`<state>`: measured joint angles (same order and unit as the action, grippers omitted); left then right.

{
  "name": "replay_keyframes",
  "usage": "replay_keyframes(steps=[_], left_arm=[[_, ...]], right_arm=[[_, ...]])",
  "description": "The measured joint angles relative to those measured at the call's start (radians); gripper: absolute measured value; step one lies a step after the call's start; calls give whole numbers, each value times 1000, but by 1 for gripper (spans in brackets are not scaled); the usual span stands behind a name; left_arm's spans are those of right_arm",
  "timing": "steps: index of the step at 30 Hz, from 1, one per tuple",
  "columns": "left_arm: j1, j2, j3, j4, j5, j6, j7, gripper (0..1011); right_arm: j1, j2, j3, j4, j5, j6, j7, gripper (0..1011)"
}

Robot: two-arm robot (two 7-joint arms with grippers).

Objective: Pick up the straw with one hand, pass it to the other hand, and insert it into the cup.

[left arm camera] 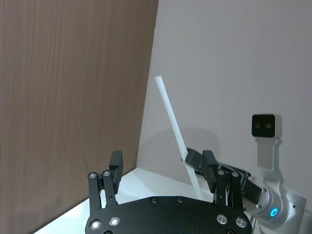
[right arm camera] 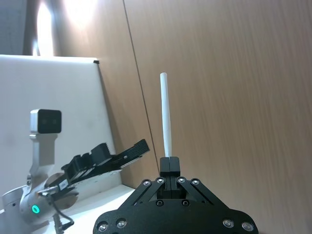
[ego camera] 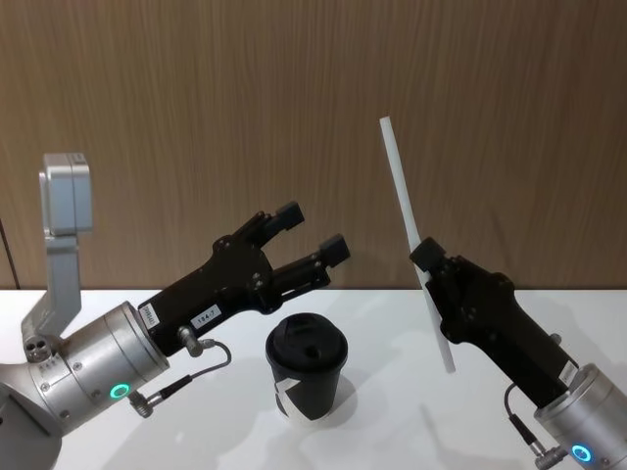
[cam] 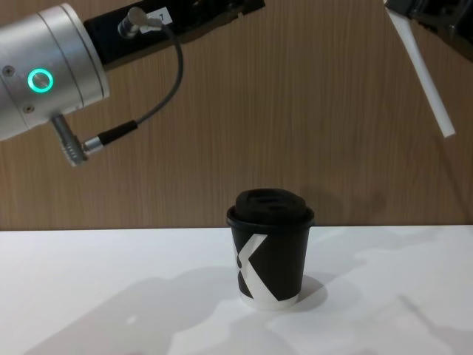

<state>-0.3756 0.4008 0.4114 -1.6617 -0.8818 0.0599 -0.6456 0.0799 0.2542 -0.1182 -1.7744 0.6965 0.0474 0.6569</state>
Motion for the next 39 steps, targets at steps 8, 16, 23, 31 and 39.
replay_keyframes(steps=[8,16,23,31,39], left_arm=[[7,-5,0,-12,-43,9,-5,1002],[17,-6,2,-27,-88,29,-10,1002],[22,-4,4,-36,-115,39,-13,1002],[25,0,7,-42,-140,47,-16,1002],[22,3,13,-42,-155,52,-16,1002]], right_arm=[[-2,10,-16,10,14,-11,33,0],[1,17,-35,19,20,-15,49,0],[6,21,-50,26,24,-18,60,0],[13,27,-69,31,27,-20,72,0],[20,36,-87,34,31,-20,85,0]])
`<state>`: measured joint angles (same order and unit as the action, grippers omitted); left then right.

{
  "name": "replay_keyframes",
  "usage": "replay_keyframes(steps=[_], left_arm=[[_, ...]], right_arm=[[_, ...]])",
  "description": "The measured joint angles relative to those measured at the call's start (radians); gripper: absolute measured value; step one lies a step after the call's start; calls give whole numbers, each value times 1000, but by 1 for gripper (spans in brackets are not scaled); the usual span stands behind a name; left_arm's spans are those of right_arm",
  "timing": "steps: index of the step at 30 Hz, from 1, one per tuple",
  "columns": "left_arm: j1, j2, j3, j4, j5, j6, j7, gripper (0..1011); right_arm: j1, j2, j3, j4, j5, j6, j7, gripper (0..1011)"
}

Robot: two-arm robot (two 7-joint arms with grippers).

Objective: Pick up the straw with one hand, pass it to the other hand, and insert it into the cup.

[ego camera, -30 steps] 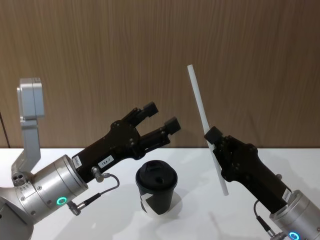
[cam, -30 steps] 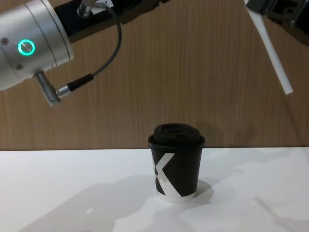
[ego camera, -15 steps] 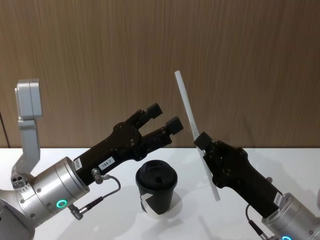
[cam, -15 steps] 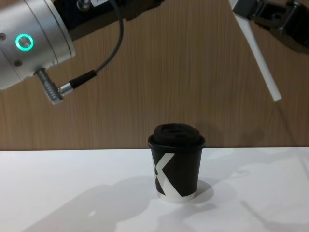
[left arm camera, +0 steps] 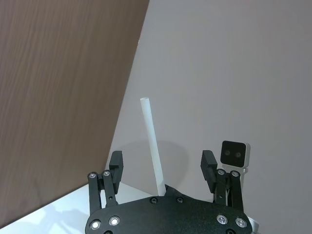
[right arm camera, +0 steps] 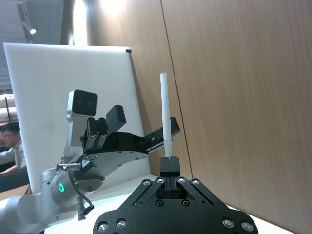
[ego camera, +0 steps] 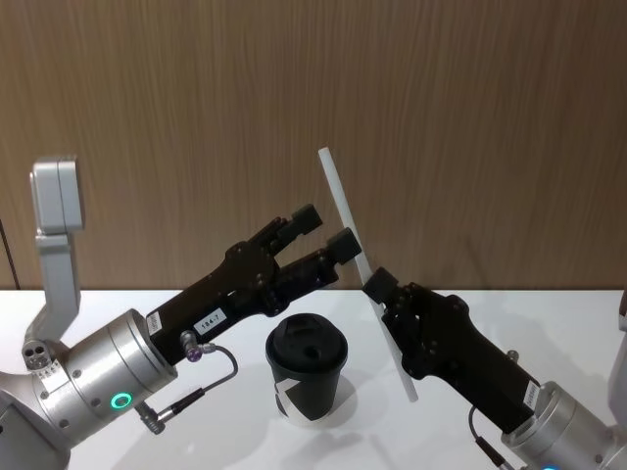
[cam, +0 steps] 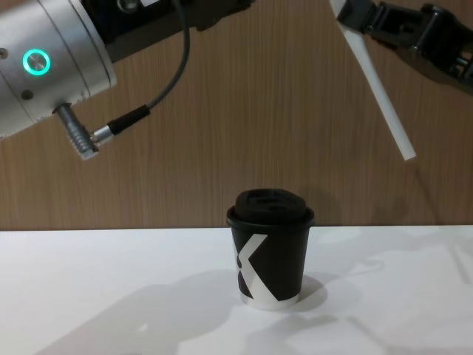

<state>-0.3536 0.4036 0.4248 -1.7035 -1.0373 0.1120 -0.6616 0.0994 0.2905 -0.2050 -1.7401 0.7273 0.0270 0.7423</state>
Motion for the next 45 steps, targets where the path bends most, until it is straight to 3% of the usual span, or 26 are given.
replay_keyframes(steps=[15,28,45], left_arm=[[-25,-2,23,34,-18,5,-16,1002],[-117,-45,54,215,-20,-26,-90,1002],[-153,-60,71,293,-21,-45,-122,1002]], right_arm=[[7,20,-26,-4,10,0,21,0],[11,36,-41,-7,20,2,30,0],[19,49,-57,-3,27,2,23,0]])
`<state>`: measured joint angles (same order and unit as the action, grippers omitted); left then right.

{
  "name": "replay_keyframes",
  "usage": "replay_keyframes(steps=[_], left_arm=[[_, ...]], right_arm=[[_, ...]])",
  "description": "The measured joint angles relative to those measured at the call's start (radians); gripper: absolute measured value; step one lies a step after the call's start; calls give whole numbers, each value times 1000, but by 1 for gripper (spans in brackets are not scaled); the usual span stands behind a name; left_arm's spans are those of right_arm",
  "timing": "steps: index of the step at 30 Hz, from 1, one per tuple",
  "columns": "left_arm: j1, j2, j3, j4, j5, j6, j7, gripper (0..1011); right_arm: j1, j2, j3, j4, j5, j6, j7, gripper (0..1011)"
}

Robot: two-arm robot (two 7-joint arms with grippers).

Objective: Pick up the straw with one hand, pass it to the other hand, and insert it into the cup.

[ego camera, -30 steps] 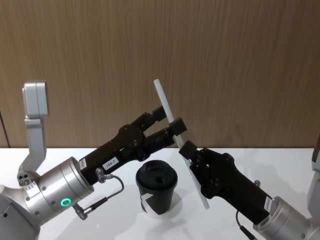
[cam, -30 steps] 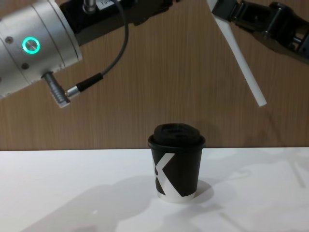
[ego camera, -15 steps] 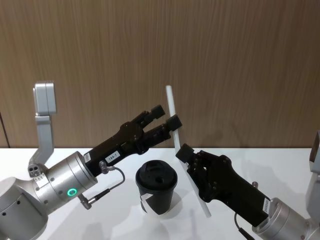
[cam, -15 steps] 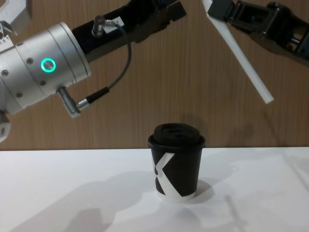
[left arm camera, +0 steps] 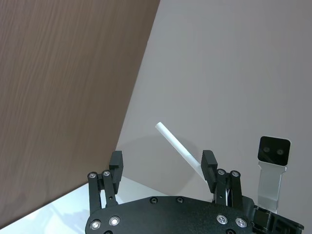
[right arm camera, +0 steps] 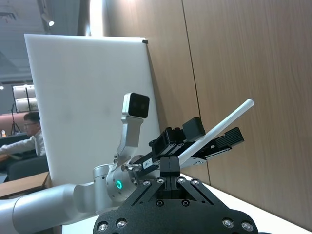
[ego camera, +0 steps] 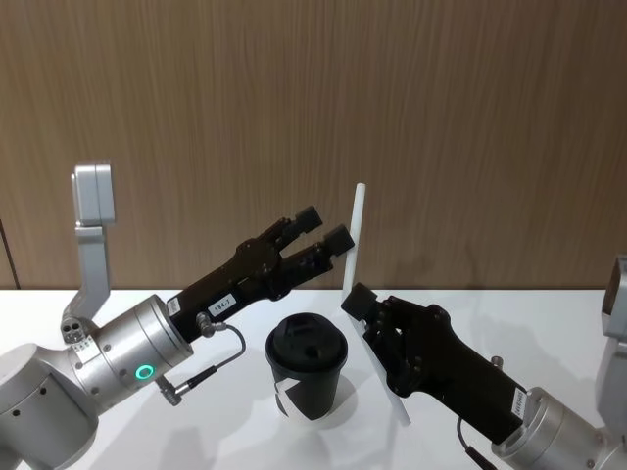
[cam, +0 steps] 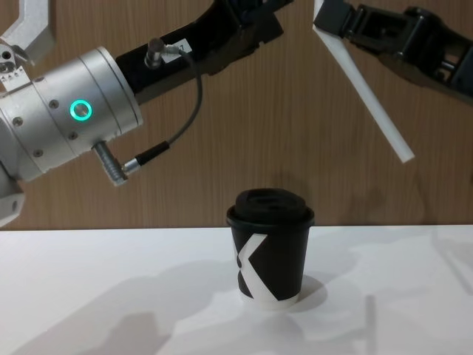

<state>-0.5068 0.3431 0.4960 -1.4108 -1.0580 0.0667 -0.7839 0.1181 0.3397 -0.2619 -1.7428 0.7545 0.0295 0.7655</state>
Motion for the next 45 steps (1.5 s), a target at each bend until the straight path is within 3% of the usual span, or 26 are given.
replay_keyframes(steps=[45], left_arm=[[-12,-5,6,26,0,-6,-11,1002]], right_arm=[[43,17,-38,80,15,-26,-34,0]])
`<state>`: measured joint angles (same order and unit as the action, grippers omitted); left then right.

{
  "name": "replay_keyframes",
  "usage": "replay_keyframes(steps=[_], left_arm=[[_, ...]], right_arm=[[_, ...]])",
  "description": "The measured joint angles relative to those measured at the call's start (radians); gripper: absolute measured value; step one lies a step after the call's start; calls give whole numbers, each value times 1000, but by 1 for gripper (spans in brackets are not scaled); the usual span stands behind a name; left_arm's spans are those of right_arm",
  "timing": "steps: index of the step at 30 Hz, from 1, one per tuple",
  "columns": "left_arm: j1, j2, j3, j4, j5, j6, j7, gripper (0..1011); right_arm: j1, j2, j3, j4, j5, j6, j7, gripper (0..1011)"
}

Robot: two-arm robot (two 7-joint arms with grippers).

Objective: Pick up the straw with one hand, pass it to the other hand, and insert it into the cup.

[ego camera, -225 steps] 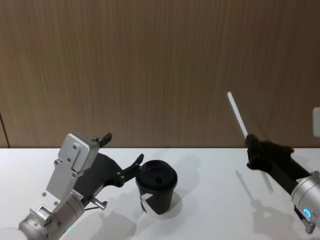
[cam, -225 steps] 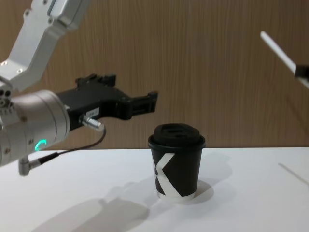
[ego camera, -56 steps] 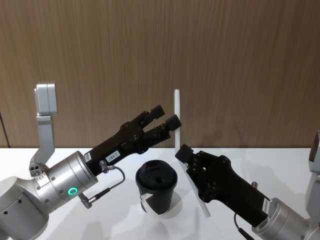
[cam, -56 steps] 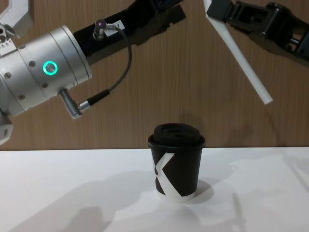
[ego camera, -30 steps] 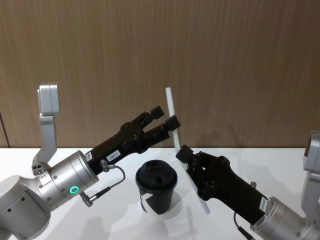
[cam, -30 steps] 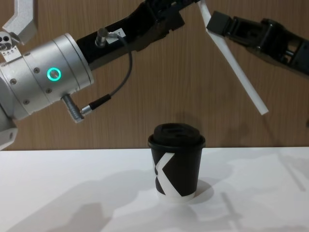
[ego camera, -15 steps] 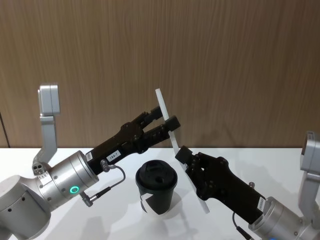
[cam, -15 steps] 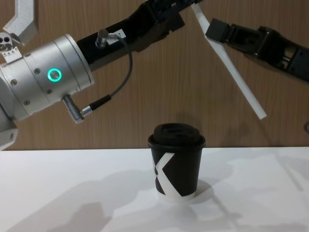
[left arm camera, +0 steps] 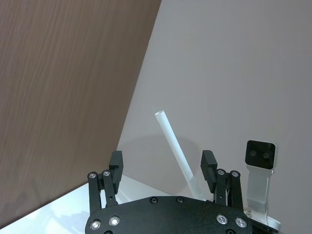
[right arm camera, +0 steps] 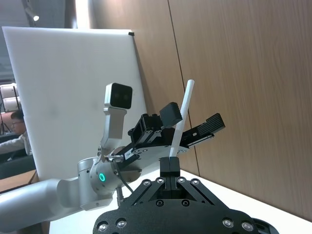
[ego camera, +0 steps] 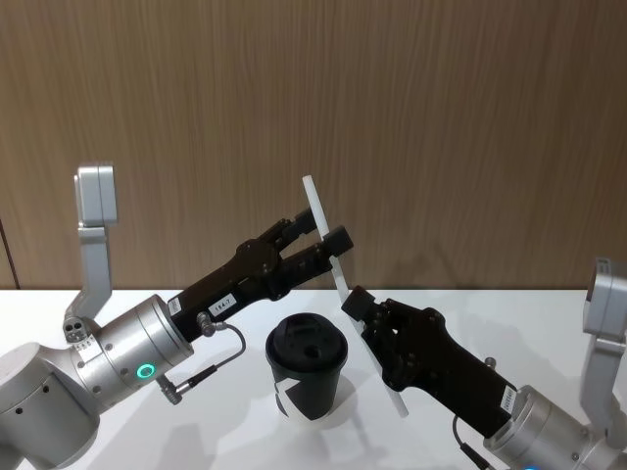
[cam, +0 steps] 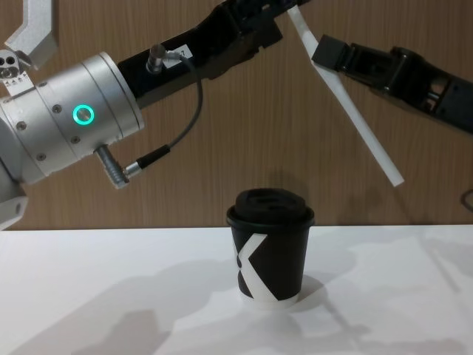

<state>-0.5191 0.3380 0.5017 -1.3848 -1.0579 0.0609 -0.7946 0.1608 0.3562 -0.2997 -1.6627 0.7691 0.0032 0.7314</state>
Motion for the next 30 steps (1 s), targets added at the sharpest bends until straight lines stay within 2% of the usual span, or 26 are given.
replay_keyframes(steps=[17,30], left_arm=[[0,0,0,1,0,0,0,1001],[0,0,0,0,0,0,0,1002]], right_arm=[[9,0,-9,22,2,-20,-25,0],[52,-10,-26,83,-3,-35,-36,0]])
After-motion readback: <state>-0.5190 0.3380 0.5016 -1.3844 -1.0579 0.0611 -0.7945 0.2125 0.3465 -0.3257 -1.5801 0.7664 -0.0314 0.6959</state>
